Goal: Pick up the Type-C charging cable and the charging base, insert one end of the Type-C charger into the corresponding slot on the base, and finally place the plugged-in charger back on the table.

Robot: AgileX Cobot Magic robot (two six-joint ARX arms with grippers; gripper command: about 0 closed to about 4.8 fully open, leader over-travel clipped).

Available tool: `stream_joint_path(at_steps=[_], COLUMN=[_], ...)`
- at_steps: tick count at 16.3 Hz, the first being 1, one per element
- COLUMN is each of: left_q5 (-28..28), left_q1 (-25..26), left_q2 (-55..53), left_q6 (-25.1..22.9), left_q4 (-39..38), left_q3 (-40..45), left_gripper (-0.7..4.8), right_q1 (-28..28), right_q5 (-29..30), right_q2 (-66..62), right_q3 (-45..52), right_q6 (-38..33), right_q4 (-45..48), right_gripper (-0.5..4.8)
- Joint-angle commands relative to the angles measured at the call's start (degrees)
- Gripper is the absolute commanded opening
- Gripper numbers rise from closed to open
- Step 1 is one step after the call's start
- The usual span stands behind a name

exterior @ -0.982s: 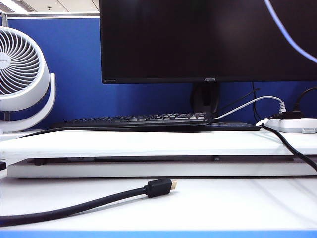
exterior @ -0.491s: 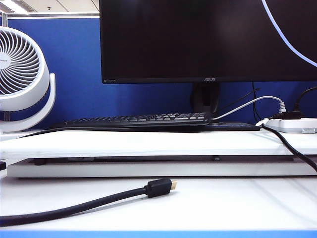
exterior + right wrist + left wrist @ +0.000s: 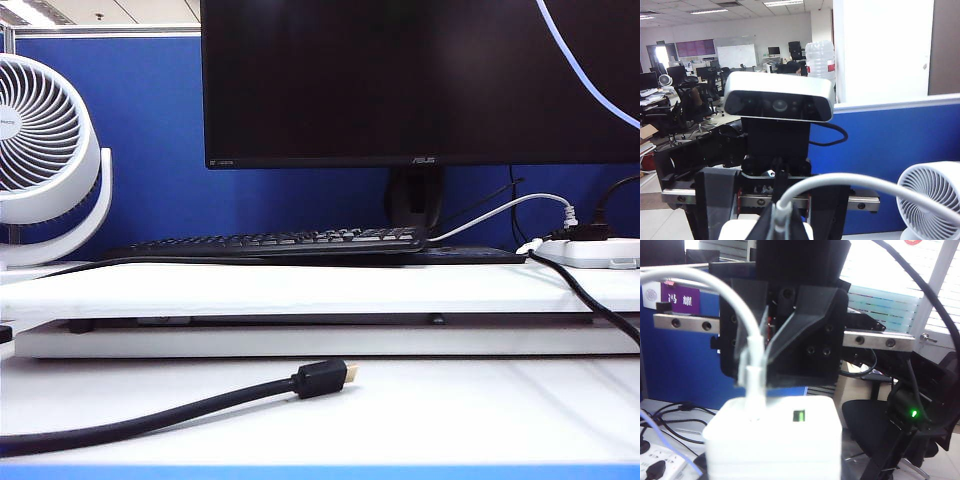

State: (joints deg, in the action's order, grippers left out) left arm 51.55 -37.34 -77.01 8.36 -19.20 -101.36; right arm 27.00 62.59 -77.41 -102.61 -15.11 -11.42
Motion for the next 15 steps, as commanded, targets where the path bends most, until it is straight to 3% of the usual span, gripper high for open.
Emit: stream_joint_path(at_steps=[1, 9, 11, 12, 14, 15], left_q5=[-0.02, 0.37, 0.39, 0.39, 0.39, 0.37], left_q1=[-0.07, -0.07, -0.07, -0.07, -0.07, -0.07], left_q2=[1.01, 1.01, 1.01, 1.01, 1.01, 1.01], left_q6=[-0.17, -0.87, -0.87, -0.87, -0.90, -0.96], left_q4=[9.49, 7.43, 7.39, 7.26, 6.86, 6.54], left_q3=[-1.33, -1.33, -1.33, -1.33, -1.33, -1.33], left_gripper=[-0.06, -0.06, -0.06, -0.06, -0.06, -0.06], right_q1=[0.24, 0.22, 0.22, 0.22, 0.22, 0.22], right_q5=[1.99, 1.38, 1.38, 1.33, -0.13, -0.11], right_q2=[-0.87, 0.13, 0.22, 0.24, 0.24, 0.26], right_q3=[0.94, 0.83, 0.85, 0.83, 0.81, 0.81], right_q6=[0.48, -0.55, -1.46, -1.46, -2.86, -2.93], right_q4=[-7.50, -3.30, -3.30, -3.23, -3.02, -2.82], right_gripper=[-0.06, 0.00, 0.68, 0.68, 1.82, 1.82])
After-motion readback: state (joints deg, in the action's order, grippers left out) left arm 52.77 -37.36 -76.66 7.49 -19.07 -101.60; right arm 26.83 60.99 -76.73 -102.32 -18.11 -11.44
